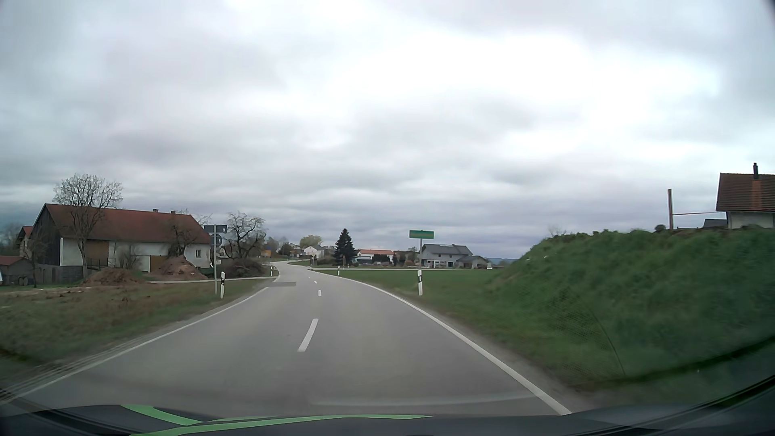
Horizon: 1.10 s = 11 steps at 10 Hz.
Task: Follow the waypoints while adhering to traffic rules and regulations
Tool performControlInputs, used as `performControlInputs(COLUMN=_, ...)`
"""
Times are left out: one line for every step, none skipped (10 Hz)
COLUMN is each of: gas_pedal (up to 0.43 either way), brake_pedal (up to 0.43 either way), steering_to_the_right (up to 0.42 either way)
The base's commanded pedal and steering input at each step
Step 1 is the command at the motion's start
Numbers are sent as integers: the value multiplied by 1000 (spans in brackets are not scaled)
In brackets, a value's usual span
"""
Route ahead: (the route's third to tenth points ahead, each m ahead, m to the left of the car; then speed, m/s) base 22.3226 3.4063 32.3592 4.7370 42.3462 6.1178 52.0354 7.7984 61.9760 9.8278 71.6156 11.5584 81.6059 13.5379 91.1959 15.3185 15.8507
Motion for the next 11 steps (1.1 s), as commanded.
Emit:
performControlInputs(gas_pedal=87, brake_pedal=0, steering_to_the_right=-36)
performControlInputs(gas_pedal=98, brake_pedal=0, steering_to_the_right=-36)
performControlInputs(gas_pedal=98, brake_pedal=0, steering_to_the_right=-36)
performControlInputs(gas_pedal=110, brake_pedal=0, steering_to_the_right=-35)
performControlInputs(gas_pedal=110, brake_pedal=0, steering_to_the_right=-34)
performControlInputs(gas_pedal=110, brake_pedal=0, steering_to_the_right=-34)
performControlInputs(gas_pedal=110, brake_pedal=0, steering_to_the_right=-33)
performControlInputs(gas_pedal=110, brake_pedal=0, steering_to_the_right=-30)
performControlInputs(gas_pedal=110, brake_pedal=0, steering_to_the_right=-27)
performControlInputs(gas_pedal=110, brake_pedal=0, steering_to_the_right=-24)
performControlInputs(gas_pedal=110, brake_pedal=0, steering_to_the_right=-21)
